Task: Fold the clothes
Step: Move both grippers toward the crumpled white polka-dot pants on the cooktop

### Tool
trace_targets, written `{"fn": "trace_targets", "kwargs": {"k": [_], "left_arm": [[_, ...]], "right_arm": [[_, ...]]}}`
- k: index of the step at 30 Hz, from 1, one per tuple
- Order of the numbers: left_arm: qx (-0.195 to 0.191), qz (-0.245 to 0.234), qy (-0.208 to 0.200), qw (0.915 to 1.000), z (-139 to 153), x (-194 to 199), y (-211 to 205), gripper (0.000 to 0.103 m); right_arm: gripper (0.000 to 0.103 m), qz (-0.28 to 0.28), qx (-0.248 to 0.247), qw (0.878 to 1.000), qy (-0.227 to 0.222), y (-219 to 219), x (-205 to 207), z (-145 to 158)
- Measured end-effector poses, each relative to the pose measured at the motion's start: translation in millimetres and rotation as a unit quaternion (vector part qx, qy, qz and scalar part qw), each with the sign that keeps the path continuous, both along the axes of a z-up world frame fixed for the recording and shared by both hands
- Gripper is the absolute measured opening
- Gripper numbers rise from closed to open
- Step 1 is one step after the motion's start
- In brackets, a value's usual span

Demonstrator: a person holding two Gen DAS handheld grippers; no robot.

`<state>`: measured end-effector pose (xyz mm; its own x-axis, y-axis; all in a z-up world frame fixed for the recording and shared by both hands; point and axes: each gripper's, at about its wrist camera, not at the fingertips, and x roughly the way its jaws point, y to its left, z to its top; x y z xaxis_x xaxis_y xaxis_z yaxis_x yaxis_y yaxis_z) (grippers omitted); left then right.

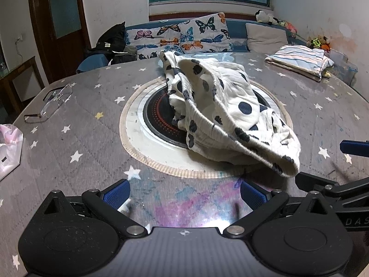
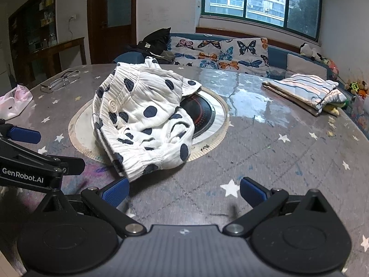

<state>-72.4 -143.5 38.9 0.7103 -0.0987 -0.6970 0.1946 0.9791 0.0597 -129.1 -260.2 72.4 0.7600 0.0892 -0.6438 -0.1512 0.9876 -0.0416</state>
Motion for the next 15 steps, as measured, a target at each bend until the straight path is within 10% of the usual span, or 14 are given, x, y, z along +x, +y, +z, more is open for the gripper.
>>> {"fn": "trace_targets", "kwargs": {"k": [15], "left_arm": [[-0.003,0.006,-0.011,0.9999,14.2,12.1,0.4,0.103]], "right_arm": [[0.103,0.0,0.004,1.0,-0.003,3.8,15.2,4.3]]}}
